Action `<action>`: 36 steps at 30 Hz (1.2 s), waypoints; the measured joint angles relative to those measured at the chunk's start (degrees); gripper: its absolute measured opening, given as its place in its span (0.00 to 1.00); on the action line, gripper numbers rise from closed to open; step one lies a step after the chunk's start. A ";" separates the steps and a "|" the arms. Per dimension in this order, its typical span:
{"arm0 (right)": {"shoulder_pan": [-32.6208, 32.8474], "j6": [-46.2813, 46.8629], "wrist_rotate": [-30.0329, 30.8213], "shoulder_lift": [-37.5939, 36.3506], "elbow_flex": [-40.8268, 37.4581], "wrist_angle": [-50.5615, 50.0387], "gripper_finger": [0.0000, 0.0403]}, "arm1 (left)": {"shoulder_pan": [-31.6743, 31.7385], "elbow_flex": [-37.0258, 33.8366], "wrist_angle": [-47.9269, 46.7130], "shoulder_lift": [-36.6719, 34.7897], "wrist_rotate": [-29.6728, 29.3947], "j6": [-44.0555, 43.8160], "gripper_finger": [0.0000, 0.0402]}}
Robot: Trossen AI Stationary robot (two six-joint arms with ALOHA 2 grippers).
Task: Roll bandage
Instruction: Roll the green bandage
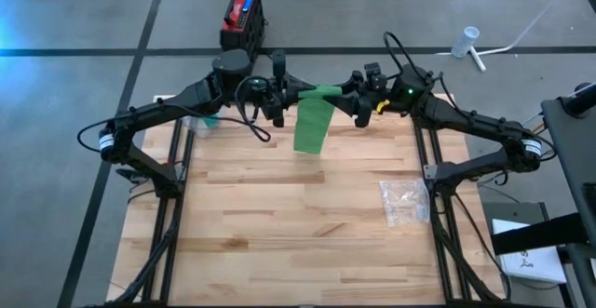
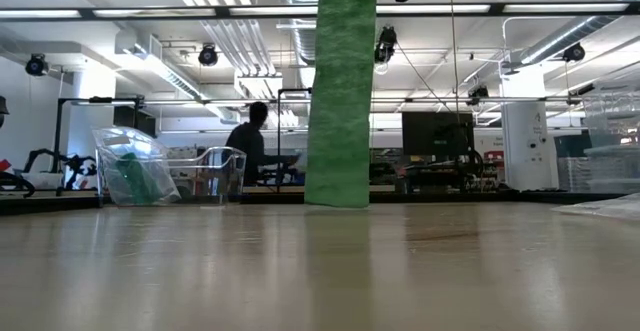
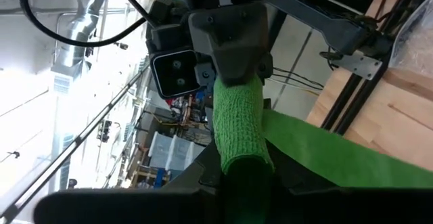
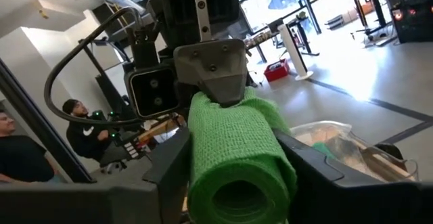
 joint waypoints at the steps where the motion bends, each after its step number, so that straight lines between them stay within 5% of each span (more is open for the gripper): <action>1: 0.00 -0.36 0.01 0.00 0.00 0.00 0.44 | 0.01 -0.03 0.02 0.00 0.00 -0.02 0.09; 8: 0.00 -4.42 0.74 0.02 0.00 -0.13 0.30 | 0.04 -0.37 0.15 0.00 -0.18 -5.56 0.15; 16: 0.00 -13.47 1.28 -0.22 0.00 -0.67 0.06 | 0.13 -0.44 -2.02 -1.09 -4.58 -22.99 0.41; 27: 0.02 -22.10 1.04 -0.81 0.07 -2.96 0.10 | 0.23 1.03 -4.21 -1.79 -2.32 -42.56 0.82; 36: 0.00 -25.52 3.45 -0.72 0.02 -4.34 0.08 | 0.23 1.29 -4.05 -1.17 2.47 -54.70 0.83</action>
